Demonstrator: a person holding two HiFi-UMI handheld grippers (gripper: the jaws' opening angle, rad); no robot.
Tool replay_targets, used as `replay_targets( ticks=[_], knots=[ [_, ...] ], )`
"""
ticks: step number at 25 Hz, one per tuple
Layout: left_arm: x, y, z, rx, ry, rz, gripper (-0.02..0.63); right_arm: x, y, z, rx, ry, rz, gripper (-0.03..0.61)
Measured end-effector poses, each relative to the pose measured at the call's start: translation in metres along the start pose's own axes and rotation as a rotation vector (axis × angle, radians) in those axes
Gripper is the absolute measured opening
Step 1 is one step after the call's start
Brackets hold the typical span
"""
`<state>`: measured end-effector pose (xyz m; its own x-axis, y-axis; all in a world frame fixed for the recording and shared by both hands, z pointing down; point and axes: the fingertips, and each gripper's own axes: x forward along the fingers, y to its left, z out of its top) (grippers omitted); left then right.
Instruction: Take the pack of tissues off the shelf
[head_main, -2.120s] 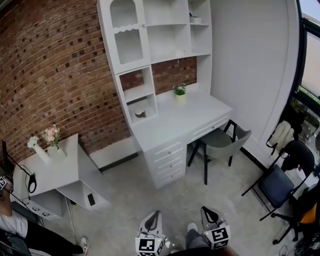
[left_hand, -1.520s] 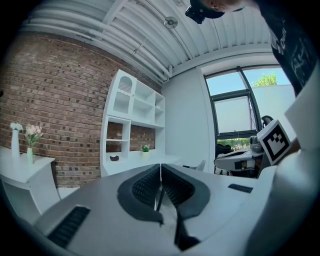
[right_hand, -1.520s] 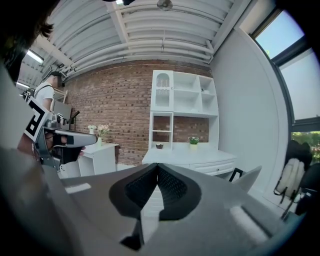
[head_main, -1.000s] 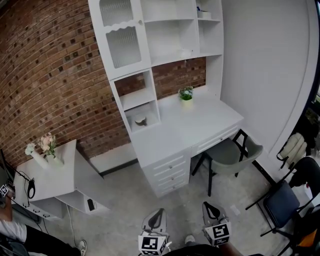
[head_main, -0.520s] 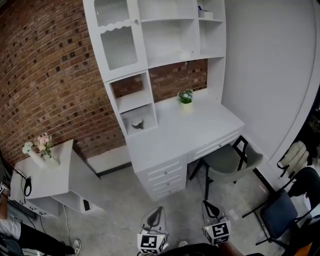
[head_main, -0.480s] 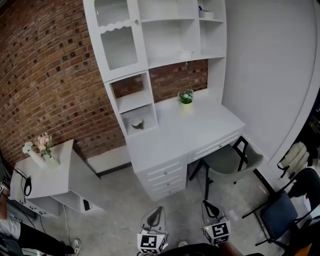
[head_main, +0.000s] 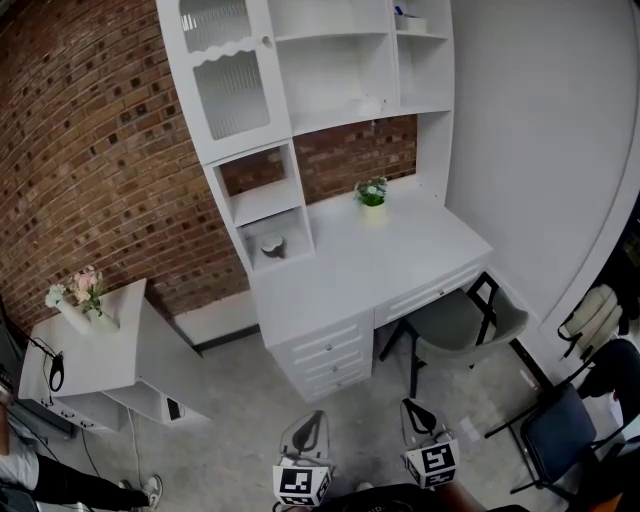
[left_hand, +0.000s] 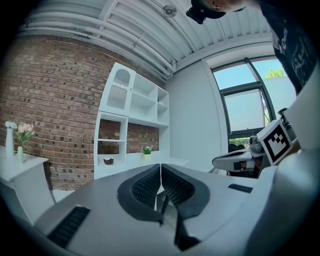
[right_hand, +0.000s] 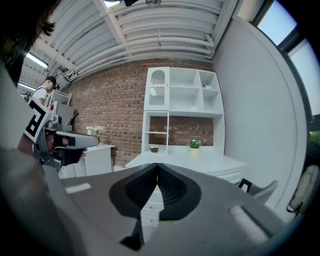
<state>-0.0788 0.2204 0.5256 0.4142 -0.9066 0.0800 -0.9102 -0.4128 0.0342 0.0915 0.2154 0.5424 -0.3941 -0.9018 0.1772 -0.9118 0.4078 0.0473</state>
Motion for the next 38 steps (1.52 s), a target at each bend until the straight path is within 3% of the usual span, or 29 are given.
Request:
replay_targets(
  ticks=[19,38],
  knots=[
    [0.046,0.028,-0.004,-0.003,0.012,-0.035,0.012,0.042,-0.015,-0.001,0.011,0.02,-0.03,0.003],
    [0.141,0.102,0.006,-0.02,0.007,-0.105,0.011,0.138,-0.039,0.021,0.0,0.026,-0.134,0.004]
  ],
)
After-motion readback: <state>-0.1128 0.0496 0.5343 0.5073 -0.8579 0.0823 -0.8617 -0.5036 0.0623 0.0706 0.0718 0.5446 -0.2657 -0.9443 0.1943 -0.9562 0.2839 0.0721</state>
